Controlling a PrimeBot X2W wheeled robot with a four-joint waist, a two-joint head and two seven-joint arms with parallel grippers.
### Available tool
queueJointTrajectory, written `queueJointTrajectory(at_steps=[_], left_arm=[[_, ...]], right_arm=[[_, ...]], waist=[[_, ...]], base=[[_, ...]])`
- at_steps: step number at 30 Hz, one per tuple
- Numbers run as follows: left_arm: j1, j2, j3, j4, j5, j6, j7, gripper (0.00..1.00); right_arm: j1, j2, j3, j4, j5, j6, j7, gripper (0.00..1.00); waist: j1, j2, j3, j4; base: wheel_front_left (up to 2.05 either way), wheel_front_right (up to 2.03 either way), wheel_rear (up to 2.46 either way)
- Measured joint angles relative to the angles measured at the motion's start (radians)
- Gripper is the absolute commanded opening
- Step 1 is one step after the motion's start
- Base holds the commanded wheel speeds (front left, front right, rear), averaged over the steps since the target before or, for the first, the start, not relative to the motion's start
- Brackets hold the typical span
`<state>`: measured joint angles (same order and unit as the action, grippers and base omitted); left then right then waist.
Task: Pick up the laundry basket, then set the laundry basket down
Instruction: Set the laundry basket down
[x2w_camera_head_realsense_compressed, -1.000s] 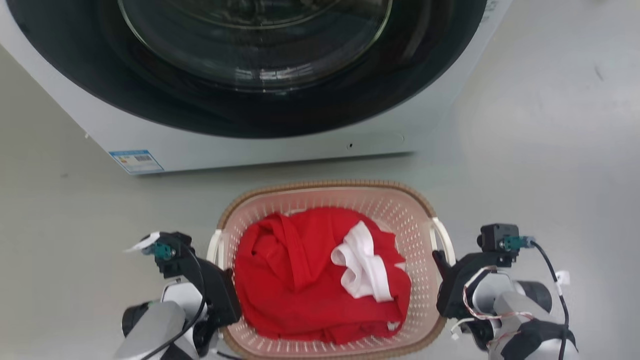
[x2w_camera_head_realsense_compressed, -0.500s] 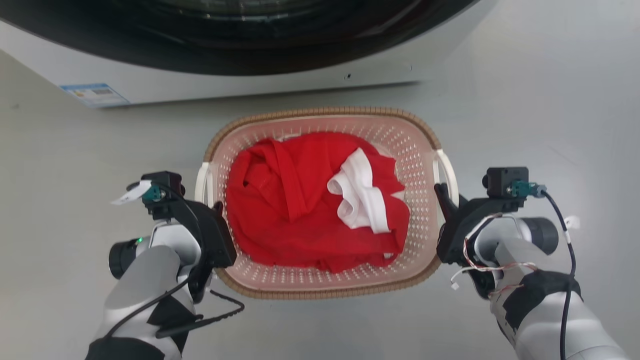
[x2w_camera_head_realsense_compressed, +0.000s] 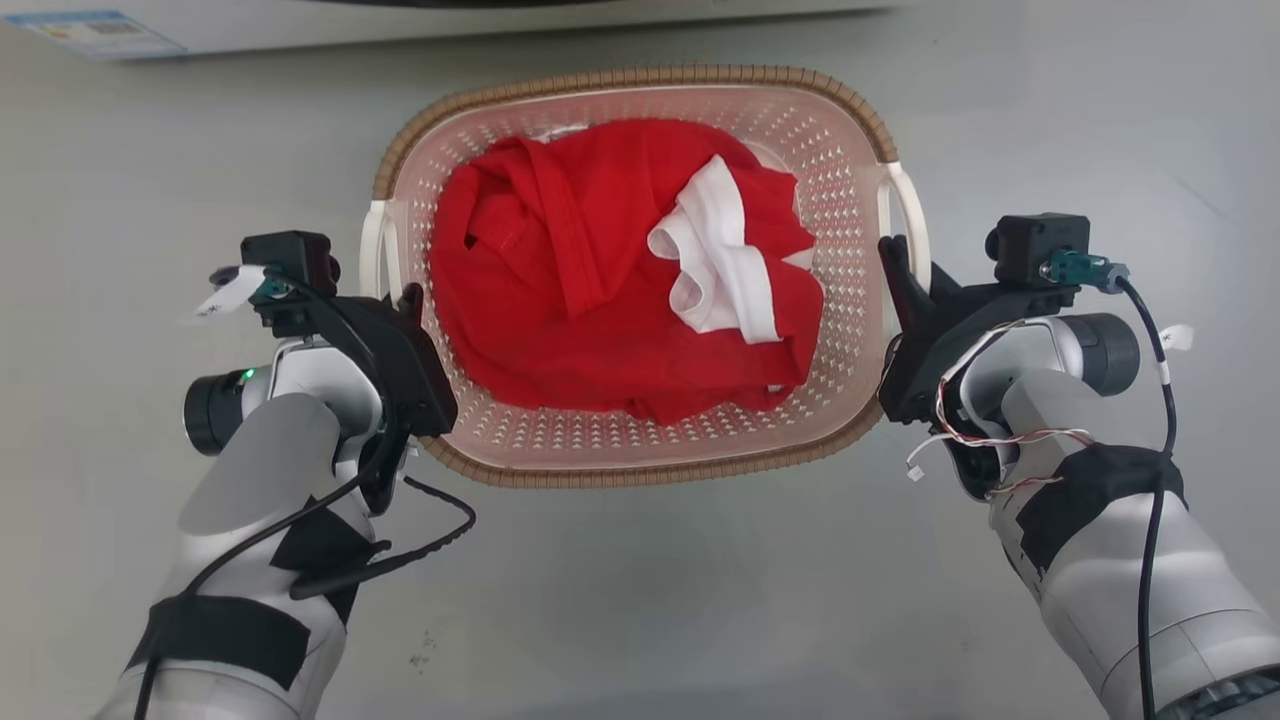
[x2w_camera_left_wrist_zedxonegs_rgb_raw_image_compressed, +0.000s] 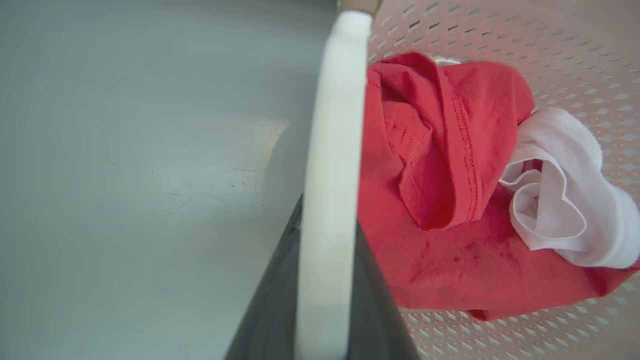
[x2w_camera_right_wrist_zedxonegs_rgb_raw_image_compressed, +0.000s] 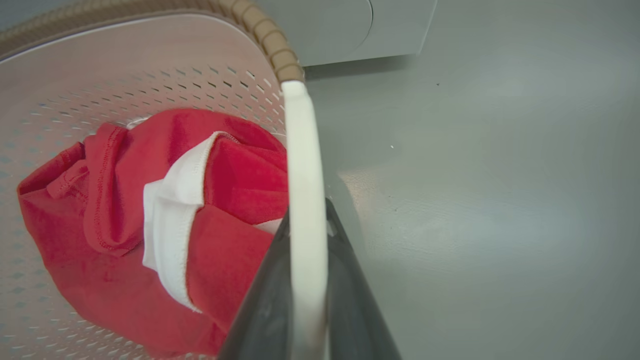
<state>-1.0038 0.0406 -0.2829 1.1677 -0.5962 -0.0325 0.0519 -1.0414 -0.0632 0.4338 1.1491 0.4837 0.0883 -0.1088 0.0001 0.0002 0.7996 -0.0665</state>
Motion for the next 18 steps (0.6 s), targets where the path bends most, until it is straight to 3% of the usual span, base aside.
queueJointTrajectory(at_steps=[18], left_arm=[[-0.07,0.009,-0.003,0.022,0.008,0.0,-0.037,0.0]], right_arm=[[-0.08,0.003,0.011,0.033,-0.009,0.009,-0.026,0.0]], waist=[[-0.0001,-0.0001,0.125,0.011]], base=[[0.0,0.0,0.0]])
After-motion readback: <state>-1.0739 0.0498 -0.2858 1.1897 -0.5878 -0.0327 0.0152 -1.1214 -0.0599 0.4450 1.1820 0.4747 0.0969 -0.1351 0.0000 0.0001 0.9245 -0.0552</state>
